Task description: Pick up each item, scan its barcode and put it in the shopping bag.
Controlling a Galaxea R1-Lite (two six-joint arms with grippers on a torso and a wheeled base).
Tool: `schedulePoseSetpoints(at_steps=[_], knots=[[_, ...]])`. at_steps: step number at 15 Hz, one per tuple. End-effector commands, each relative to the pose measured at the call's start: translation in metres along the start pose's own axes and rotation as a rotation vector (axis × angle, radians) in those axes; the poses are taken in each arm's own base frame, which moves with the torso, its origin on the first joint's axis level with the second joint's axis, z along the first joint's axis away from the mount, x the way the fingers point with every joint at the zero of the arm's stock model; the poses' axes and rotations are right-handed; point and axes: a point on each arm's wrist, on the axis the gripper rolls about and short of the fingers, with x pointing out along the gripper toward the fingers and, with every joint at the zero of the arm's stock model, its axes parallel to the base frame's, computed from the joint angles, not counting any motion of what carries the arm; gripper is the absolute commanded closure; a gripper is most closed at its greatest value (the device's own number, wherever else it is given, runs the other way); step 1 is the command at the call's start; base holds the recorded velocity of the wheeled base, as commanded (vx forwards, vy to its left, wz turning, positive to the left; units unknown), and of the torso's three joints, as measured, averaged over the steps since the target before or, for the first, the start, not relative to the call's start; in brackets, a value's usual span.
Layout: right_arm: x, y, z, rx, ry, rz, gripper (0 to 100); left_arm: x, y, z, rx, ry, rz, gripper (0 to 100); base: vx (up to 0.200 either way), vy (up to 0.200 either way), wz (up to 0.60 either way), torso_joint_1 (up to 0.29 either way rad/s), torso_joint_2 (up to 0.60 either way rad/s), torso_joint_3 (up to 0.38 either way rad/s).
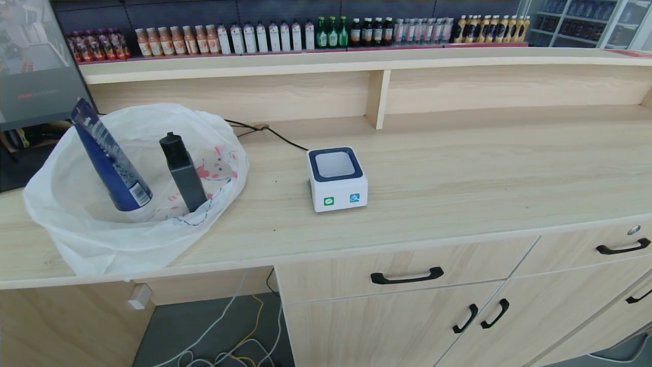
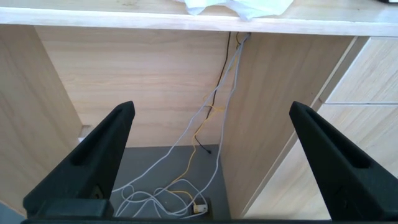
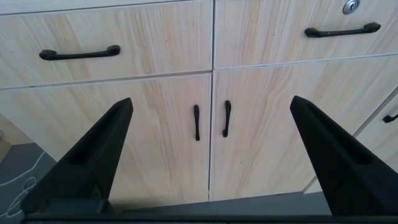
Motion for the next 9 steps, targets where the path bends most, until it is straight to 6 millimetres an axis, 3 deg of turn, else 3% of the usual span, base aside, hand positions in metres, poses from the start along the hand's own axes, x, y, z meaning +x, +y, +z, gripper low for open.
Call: schedulePoseSetpoints(at_steps=[1, 9], knots=[[0.0001, -0.0001, 0.0000, 0.000, 0.001, 0.002, 0, 0.0000, 0.0000, 0.0000, -0.001, -0.001, 0.000, 0, 0.000, 0.000, 0.00, 0.000, 0.00, 0.000], [0.0001, -0.0001, 0.0000, -0.007, 0.001, 0.002, 0, 0.0000, 0.0000, 0.0000, -0.003, -0.001, 0.002, 0, 0.000, 0.000, 0.00, 0.000, 0.00, 0.000]])
